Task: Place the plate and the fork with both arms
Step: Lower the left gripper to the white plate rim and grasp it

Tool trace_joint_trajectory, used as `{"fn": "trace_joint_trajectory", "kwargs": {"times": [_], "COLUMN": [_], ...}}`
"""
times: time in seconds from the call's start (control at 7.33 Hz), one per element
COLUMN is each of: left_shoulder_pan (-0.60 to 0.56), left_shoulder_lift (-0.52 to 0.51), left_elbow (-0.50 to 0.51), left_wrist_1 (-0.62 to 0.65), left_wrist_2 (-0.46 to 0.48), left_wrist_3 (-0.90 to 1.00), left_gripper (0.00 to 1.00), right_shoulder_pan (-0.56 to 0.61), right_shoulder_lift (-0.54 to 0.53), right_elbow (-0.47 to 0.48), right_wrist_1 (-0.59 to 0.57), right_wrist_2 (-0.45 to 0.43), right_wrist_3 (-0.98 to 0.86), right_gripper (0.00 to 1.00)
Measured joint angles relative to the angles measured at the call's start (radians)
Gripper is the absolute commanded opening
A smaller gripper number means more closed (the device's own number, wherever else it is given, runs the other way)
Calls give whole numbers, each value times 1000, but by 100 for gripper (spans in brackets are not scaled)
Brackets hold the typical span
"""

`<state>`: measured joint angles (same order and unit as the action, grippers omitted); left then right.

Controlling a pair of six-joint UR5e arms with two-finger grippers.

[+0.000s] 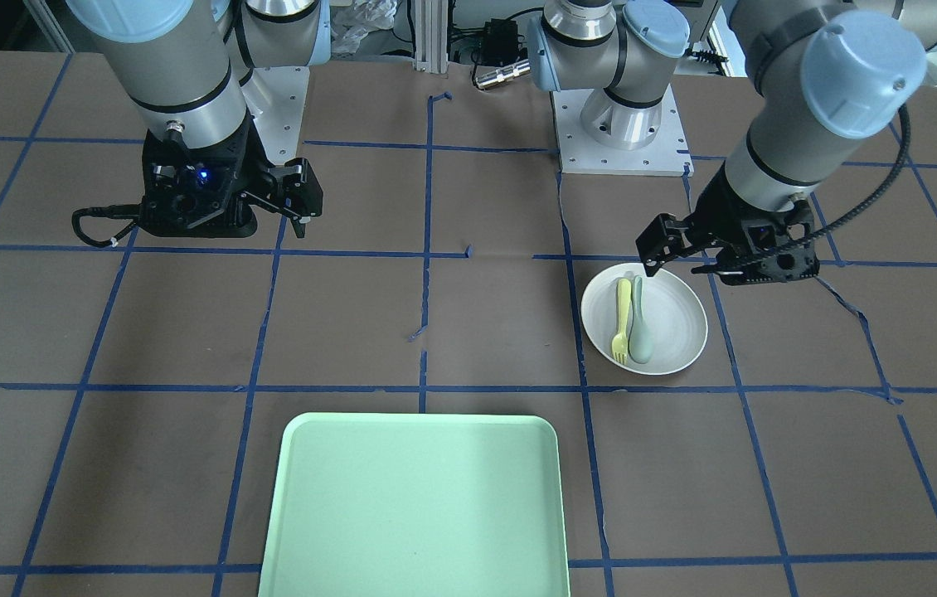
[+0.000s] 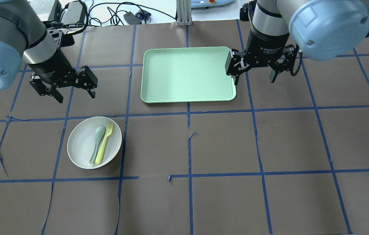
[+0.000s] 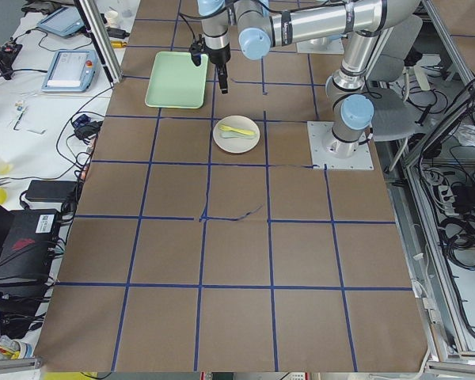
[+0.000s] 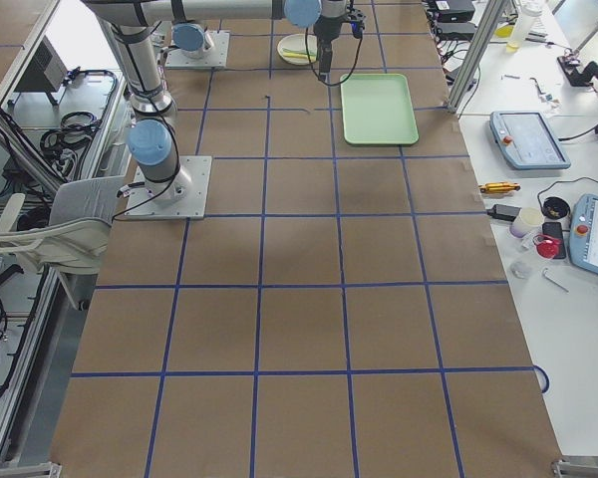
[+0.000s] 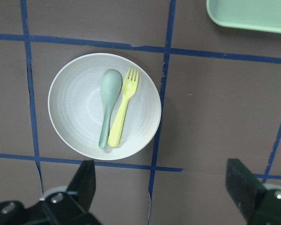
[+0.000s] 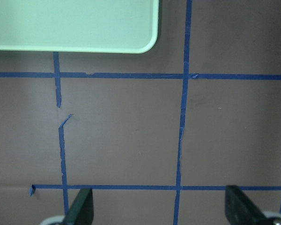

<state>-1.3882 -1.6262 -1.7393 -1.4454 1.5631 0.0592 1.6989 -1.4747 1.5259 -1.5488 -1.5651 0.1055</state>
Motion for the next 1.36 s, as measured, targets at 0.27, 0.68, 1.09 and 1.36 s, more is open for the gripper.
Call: {"fn": "trace_joint_trajectory", "kwargs": {"times": [0.27,0.68,1.09,1.36], "left_shoulder_pan": [129,257,276,276], "left_shoulder_lift": [-16,-87,-188,-233], "left_elbow": [-109,-208,-258,-264], "left_wrist_1": [116,222,306,315], "left_wrist_2": [-3,-32,-42,-44], "left_wrist_3": [155,322,343,346], "left_gripper": [94,86,74,35], "right_shoulder_pan": [1,2,4,5], "right_shoulder_lift": [2,9,16,18], "right_elbow": [2,5,7,8], "right_wrist_1": [-4,-5,-6,-6], "right_wrist_2": [2,4,4,4], "right_wrist_3": [0,1,2,2], "right_gripper": [100,100,100,100]}}
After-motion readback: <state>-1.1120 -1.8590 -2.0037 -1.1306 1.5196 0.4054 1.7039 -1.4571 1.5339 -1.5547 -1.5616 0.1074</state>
